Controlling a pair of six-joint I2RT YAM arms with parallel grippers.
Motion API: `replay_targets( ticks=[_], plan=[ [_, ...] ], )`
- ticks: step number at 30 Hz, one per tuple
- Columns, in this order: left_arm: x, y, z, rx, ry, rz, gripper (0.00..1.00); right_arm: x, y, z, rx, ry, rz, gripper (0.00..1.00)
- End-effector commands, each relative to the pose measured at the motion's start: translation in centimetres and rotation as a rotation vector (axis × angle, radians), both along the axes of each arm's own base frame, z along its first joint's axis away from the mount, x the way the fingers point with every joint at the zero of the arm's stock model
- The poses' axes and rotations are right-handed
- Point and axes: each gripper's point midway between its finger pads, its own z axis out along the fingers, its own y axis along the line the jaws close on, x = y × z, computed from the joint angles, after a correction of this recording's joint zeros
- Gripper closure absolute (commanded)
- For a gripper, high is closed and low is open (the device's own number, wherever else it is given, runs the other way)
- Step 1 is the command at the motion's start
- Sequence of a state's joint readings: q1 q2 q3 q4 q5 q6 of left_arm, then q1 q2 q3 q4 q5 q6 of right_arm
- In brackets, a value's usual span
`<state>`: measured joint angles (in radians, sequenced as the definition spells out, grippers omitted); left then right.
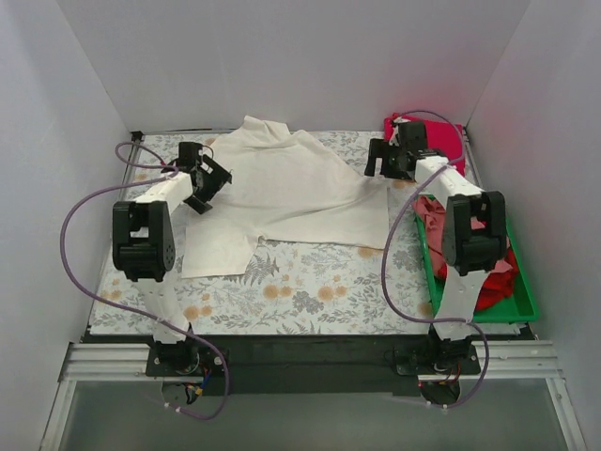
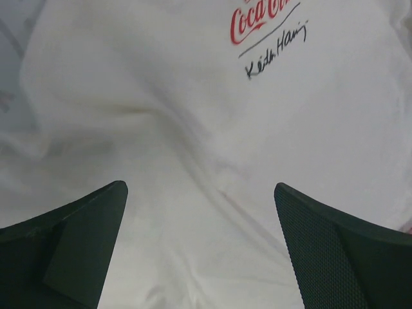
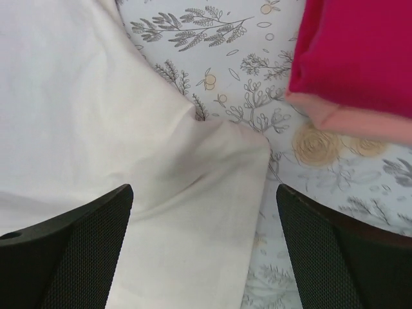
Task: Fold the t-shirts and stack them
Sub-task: Flatten the tshirt out
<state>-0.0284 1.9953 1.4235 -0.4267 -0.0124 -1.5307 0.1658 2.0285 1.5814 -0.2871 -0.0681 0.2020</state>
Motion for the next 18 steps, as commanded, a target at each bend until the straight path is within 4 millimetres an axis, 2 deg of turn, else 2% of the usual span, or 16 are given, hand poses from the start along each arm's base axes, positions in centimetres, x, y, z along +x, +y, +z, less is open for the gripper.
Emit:
replay_targets(
  ticks=[1, 2, 3, 4, 5, 6, 7, 8, 9, 10, 11, 12, 13, 18],
  plan=[
    [-4.2, 1.4, 8.8, 0.037, -0.134, 0.076, 0.02, -2.9, -1.4, 9.6, 0.032, -0.19, -0.08, 0.02],
    [-7.0, 1.5, 6.6, 0.036, -0.068, 0.094, 0.02, -5.3, -1.9, 6.9, 0.033, -0.128, -0.101, 0.02],
    [-8.8, 1.7, 6.3, 0.028, -0.058, 0.127, 0.02, -6.5, -2.4, 6.8, 0.056, -0.126, -0.161, 0.02],
    [-10.4, 2.0, 5.9, 0.028, -0.048, 0.148, 0.02, -7.8, -2.7, 8.6, 0.089, -0.175, -0.189, 0.02],
    [-13.8, 2.4, 4.9, 0.036, -0.022, 0.175, 0.02, -8.9, -3.0, 8.2, 0.119, -0.176, -0.223, 0.02],
    [-15.4, 2.7, 4.5, 0.022, -0.009, 0.241, 0.02, -11.1, -3.2, 6.0, 0.155, -0.12, -0.269, 0.02],
    [-16.9, 3.0, 4.0, 0.031, 0.001, 0.256, 0.02, -12.5, -3.2, 7.1, 0.184, -0.152, -0.272, 0.02],
    [-19.6, 2.9, 3.3, 0.021, 0.009, 0.262, 0.02, -13.2, -3.0, 7.2, 0.213, -0.169, -0.262, 0.02],
    [-20.7, 2.8, 3.0, -0.01, 0.015, 0.302, 0.02, -14.9, -3.1, 5.2, 0.227, -0.132, -0.285, 0.02],
    [-21.7, 2.5, 2.8, -0.031, 0.012, 0.302, 0.02, -15.7, -3.2, 6.1, 0.252, -0.164, -0.294, 0.02],
    [-22.2, 2.0, 3.7, -0.061, -0.033, 0.285, 0.02, -16.4, -2.8, 6.1, 0.285, -0.162, -0.276, 0.02],
    [-23.2, 2.0, 2.9, -0.063, -0.023, 0.288, 0.02, -17.3, -2.8, 5.0, 0.298, -0.146, -0.279, 0.02],
    [-23.7, 2.0, 2.8, -0.064, -0.02, 0.289, 0.02, -17.6, -2.5, 5.6, 0.319, -0.169, -0.264, 0.02],
    [-25.7, 1.8, 0.2, -0.06, 0.064, 0.291, 0.02, -19.1, -2.1, 5.1, 0.338, -0.163, -0.222, 0.02]
  ],
)
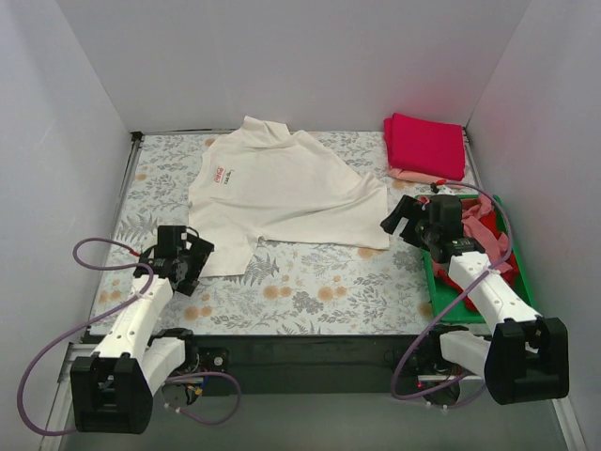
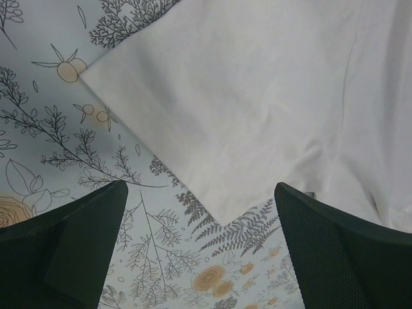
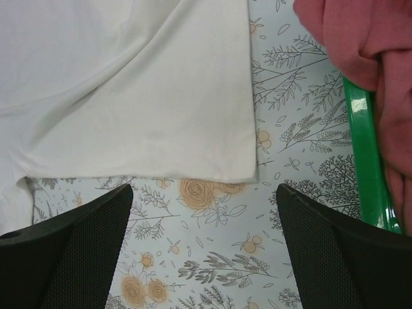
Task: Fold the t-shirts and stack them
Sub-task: Flatten the tshirt out
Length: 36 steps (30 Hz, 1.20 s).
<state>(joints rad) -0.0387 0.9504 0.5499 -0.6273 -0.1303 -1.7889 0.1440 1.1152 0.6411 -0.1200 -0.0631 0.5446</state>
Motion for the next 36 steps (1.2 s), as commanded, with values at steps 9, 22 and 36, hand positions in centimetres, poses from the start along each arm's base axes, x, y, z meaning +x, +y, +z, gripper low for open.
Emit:
replay_targets(
  ticks=[9, 22, 36],
  plan=[
    [-0.3, -0.1, -4.9, -0.017, 0.157, 0.05, 0.18, -0.4, 0.9, 3.7, 0.067, -0.164, 0.043, 0.02],
    [1.5, 0.5, -7.7, 0.015, 0.188, 0.077, 0.53, -0.9, -0.1, 3.5, 0.027, -0.19, 0.016, 0.02],
    [2.1, 1.4, -6.5, 0.076, 0.142, 0.051, 1.0, -1.8, 1.8, 0.4, 0.066, -0.065, 0.128, 0.02]
  ],
)
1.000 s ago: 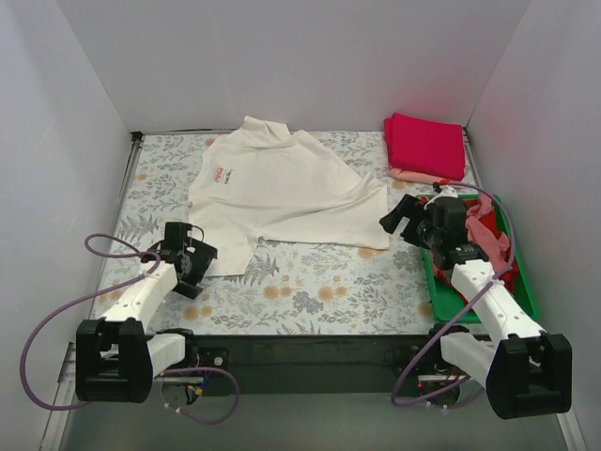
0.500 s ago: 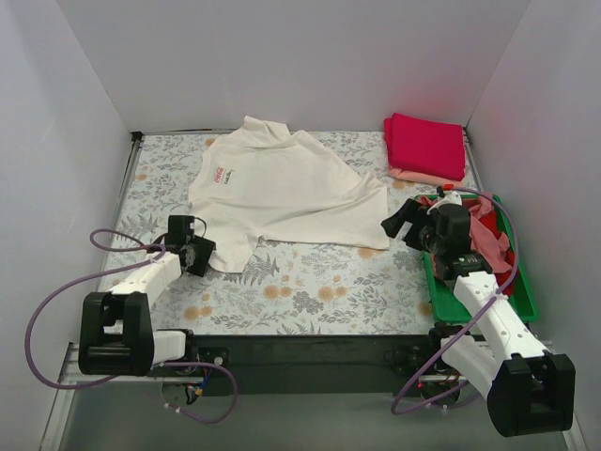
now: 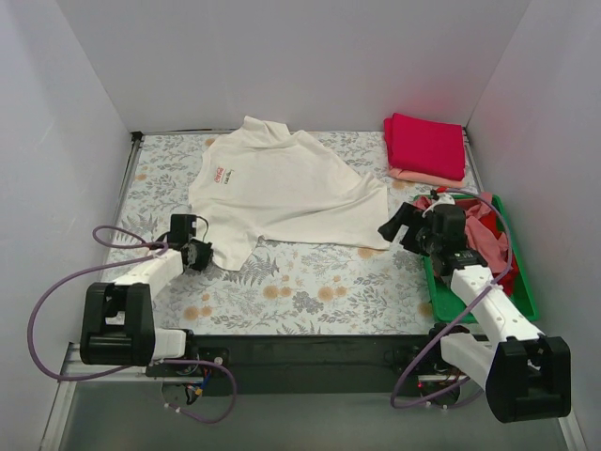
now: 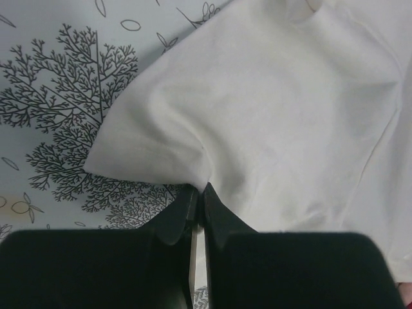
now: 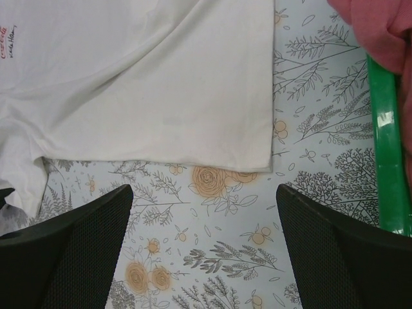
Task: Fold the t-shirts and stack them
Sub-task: Flatten the tshirt out
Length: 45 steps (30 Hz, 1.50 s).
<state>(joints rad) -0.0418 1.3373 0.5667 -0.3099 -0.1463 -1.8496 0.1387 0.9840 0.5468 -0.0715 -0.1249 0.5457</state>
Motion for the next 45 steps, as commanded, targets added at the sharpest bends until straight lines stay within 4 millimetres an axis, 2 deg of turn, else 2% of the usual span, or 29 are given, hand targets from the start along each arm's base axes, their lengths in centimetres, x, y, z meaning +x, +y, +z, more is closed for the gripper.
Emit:
replay_targets(
  ticks=[1, 4, 8, 12, 14, 19, 25, 33, 37, 38, 41, 43, 45],
  plan=[
    [-3.0, 1.5, -1.3, 0.092, 0.092, -0.01, 1.0, -0.2, 1.1, -0.9, 0.007, 0.023, 0.094, 0.02],
    [-2.8, 1.2, -0.8, 0.085, 0.07, -0.026, 1.0, -0.6, 0.6, -3.3, -0.063, 0.115, 0.094, 0.03],
    [-2.5, 0.7, -0.4, 0.059, 0.038, -0.041, 1.0, -1.0, 2.5, -5.0, -0.176, 0.171, 0.115, 0.06],
    [-2.5, 0.8, 0.0, 0.063, 0.019, -0.045, 1.0, -0.1, 1.2, -6.8, -0.246, 0.263, -0.021, 0.14],
    [-2.5, 0.8, 0.4, 0.066, 0.002, -0.041, 1.0, 0.6, 0.7, -7.0, -0.26, 0.278, -0.073, 0.19],
    [-2.5, 1.0, 0.8, 0.07, -0.017, -0.032, 1.0, 1.6, 0.1, -8.9, -0.236, 0.353, -0.226, 0.25],
    [-2.6, 0.7, 0.8, 0.059, -0.019, -0.039, 1.0, 2.4, 1.3, -9.8, -0.183, 0.386, -0.257, 0.36],
    [-2.9, 0.9, 0.4, 0.064, 0.0, -0.029, 1.0, 1.6, 2.3, -11.8, -0.224, 0.449, -0.233, 0.61],
    [-2.9, 1.2, 0.4, 0.075, 0.004, -0.02, 1.0, 1.8, 2.0, -11.8, -0.241, 0.443, -0.245, 0.84],
    [-2.9, 1.2, 0.5, 0.079, 0.006, -0.017, 1.0, 2.0, 1.8, -11.6, -0.247, 0.435, -0.25, 0.98],
    [-2.7, 1.7, 1.2, 0.099, -0.003, 0.002, 1.0, 2.7, 1.6, -10.2, -0.26, 0.384, -0.24, 0.99],
    [-2.4, 2.1, 2.1, 0.111, -0.015, 0.024, 1.0, 3.4, 1.5, -8.3, -0.275, 0.321, -0.218, 0.99],
    [-1.0, 2.0, 4.6, 0.107, -0.083, 0.031, 1.0, 4.3, 1.7, -5.3, -0.269, 0.231, -0.198, 0.99]
  ],
)
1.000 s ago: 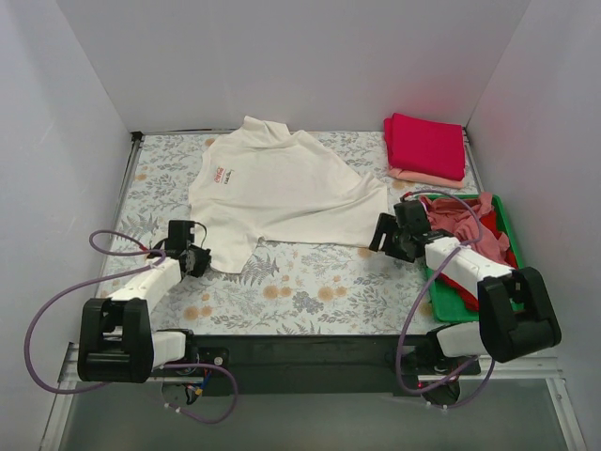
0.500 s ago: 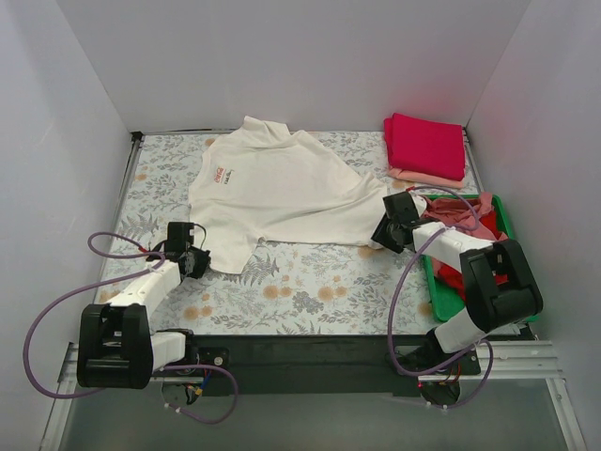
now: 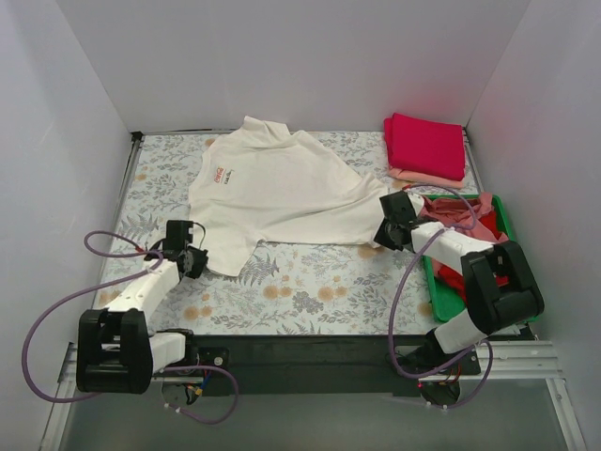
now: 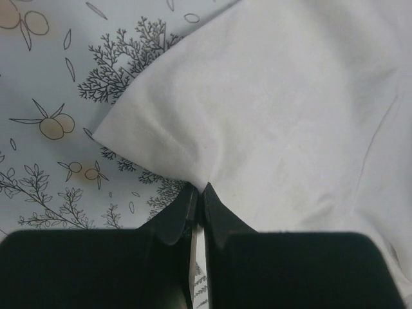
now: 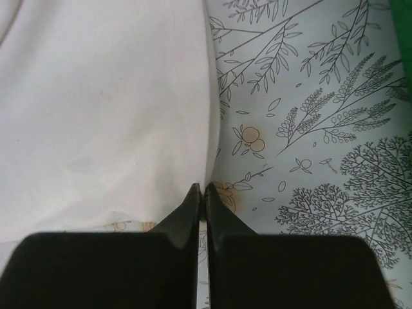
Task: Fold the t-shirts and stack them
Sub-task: Flatten the tshirt out
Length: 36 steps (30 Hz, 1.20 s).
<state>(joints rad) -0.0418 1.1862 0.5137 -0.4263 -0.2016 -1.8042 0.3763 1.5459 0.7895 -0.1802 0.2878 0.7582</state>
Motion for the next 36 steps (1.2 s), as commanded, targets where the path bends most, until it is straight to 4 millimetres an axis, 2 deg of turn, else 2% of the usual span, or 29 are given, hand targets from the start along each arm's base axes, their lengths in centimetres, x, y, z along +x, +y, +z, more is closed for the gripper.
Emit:
replay_targets(
  ticks=[1, 2, 3, 5, 6, 8, 9, 12, 13, 15, 16, 18, 19, 20, 22, 23, 25, 26, 27, 29, 30, 33, 36],
  plan=[
    [2.6, 0.7, 4.9, 0.028, -0.132, 0.037, 1.0, 1.7, -0.3, 5.7, -0.05, -0.159, 0.066, 0.99],
    [3.7, 0.6, 7.4, 0.021, -0.201, 0.034, 1.0, 2.0, -0.5, 7.0, -0.058, -0.197, 0.073, 0.99],
    [4.1, 0.5, 8.5, 0.014, -0.234, 0.031, 1.0, 2.5, -0.6, 9.8, -0.067, -0.274, 0.091, 0.99],
    [4.9, 0.6, 11.4, 0.017, -0.312, 0.038, 1.0, 2.6, -0.9, 12.6, -0.07, -0.342, 0.098, 0.99],
    [5.4, 0.8, 14.5, 0.02, -0.396, 0.047, 1.0, 2.5, -1.0, 15.5, -0.054, -0.415, 0.101, 0.99],
    [5.5, 1.4, 17.7, 0.051, -0.477, 0.062, 1.0, 2.2, -1.2, 18.4, -0.057, -0.484, 0.119, 0.99],
    [5.7, 1.6, 21.0, 0.059, -0.556, 0.067, 1.0, 1.8, -1.4, 20.7, -0.046, -0.542, 0.12, 0.99],
    [4.6, 2.3, 27.6, 0.087, -0.729, 0.086, 1.0, 0.6, -1.8, 26.0, -0.039, -0.647, 0.147, 0.99],
    [3.8, 2.5, 31.9, 0.092, -0.843, 0.089, 1.0, 0.1, -1.7, 28.3, -0.029, -0.685, 0.16, 0.99],
    [2.8, 2.8, 35.9, 0.125, -0.944, 0.083, 1.0, -1.2, -1.6, 31.4, -0.003, -0.749, 0.197, 0.99],
    [1.6, 2.9, 39.7, 0.134, -1.032, 0.084, 1.0, -1.8, -1.5, 32.7, 0.008, -0.777, 0.21, 0.99],
    [-0.2, 3.1, 43.7, 0.188, -1.125, 0.065, 1.0, -3.7, -1.6, 36.6, 0.041, -0.862, 0.24, 0.99],
    [-0.9, 3.1, 45.5, 0.211, -1.169, 0.049, 1.0, -4.4, -1.5, 37.5, 0.049, -0.885, 0.258, 0.99],
    [-2.2, 3.1, 48.7, 0.236, -1.241, 0.042, 1.0, -5.6, -1.2, 39.4, 0.07, -0.924, 0.299, 0.99],
    [-3.4, 3.4, 51.4, 0.317, -1.295, 0.023, 1.0, -7.3, -1.3, 41.4, 0.084, -0.968, 0.338, 0.99],
    [-4.6, 3.6, 54.3, 0.345, -1.35, 0.027, 1.0, -8.6, -1.1, 43.2, 0.101, -1.008, 0.37, 0.99],
    [-6.0, 3.9, 57.2, 0.435, -1.387, 0.016, 1.0, -9.8, -1.1, 44.2, 0.107, -1.017, 0.403, 0.99],
    [-8.1, 4.0, 60.2, 0.467, -1.454, 0.022, 1.0, -10.7, -0.7, 44.8, 0.124, -1.026, 0.44, 0.99],
    [-8.3, 4.0, 61.5, 0.493, -1.471, 0.017, 1.0, -11.7, -0.8, 46.2, 0.132, -1.053, 0.459, 0.99],
    [-9.9, 4.1, 63.9, 0.562, -1.519, 0.008, 1.0, -13.7, 0.1, 47.6, 0.175, -1.089, 0.546, 0.99],
    [-11.8, 4.1, 66.1, 0.58, -1.583, 0.021, 1.0, -14.7, 0.1, 48.5, 0.181, -1.113, 0.564, 0.99],
    [-14.8, 4.3, 68.7, 0.63, -1.67, 0.043, 1.0, -16.0, -0.3, 49.8, 0.181, -1.153, 0.571, 0.99],
    [-16.2, 4.8, 69.9, 0.67, -1.715, 0.08, 1.0, -16.5, -0.7, 51.0, 0.175, -1.186, 0.565, 0.99]
  ],
)
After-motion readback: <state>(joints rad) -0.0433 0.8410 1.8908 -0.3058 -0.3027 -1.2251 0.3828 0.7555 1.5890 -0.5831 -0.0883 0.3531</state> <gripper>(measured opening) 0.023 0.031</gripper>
